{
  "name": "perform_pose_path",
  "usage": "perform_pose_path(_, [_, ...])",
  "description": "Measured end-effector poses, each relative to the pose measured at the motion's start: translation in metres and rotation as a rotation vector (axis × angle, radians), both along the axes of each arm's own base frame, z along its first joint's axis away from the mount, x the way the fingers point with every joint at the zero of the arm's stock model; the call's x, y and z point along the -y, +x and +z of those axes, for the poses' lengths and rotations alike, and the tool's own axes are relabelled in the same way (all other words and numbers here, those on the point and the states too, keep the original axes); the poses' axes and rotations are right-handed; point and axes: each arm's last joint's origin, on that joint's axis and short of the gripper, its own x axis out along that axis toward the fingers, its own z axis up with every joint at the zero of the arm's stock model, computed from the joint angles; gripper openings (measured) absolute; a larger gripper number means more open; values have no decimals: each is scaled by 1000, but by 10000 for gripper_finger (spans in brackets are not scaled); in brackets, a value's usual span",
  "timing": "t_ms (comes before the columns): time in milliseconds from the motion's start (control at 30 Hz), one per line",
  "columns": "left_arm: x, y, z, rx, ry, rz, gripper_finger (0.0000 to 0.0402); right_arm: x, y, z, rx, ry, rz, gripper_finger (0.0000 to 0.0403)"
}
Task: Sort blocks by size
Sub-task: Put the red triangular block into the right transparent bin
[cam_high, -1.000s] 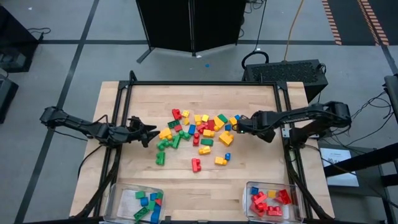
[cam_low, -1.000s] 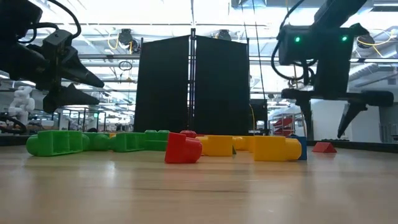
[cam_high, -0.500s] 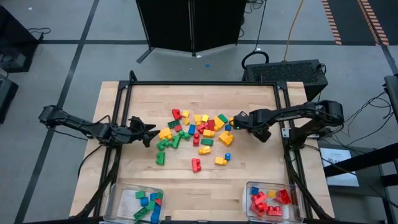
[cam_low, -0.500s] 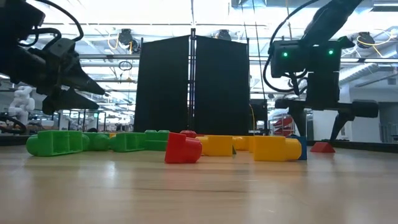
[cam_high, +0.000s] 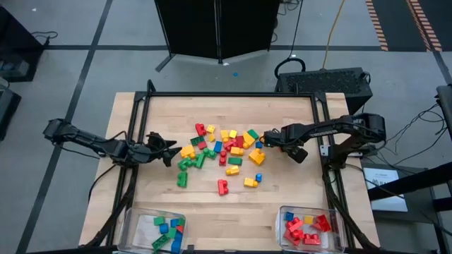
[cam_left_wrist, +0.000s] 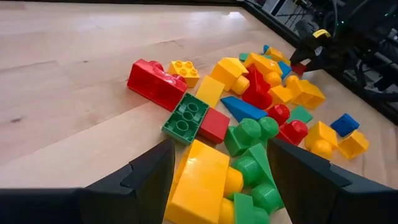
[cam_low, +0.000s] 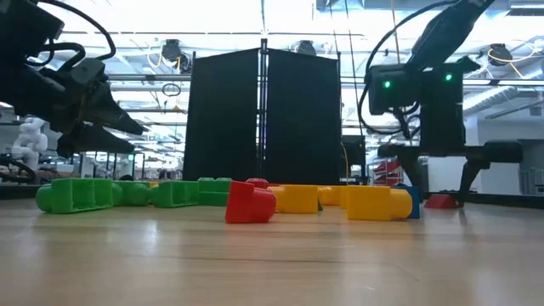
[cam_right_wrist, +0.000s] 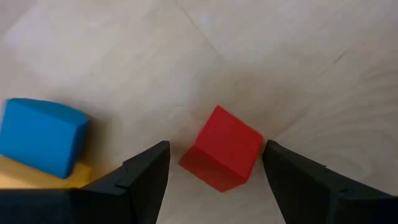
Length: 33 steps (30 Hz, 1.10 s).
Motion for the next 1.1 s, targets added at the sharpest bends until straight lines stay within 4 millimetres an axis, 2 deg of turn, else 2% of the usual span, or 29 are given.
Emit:
perform_pose_path(233, [0, 0, -1, -21, 21, -4, 255, 4, 4, -10, -24, 25, -9, 241])
perform_pose_path(633, [0, 1, -2, -27, 22, -4, 255, 8, 3, -14, -51, 56, 39, 116])
perform_pose_path(867, [0, 1, -2, -27, 22, -4, 255, 9, 4, -14, -72, 60, 141, 115])
perform_pose_path(967, [0, 1, -2, -27, 22, -4, 255, 8, 9, -9, -90, 66, 260, 115])
perform_pose_path(1100, [0, 1, -2, -27, 22, -4, 255, 3, 24, 7, -113, 55, 450, 116])
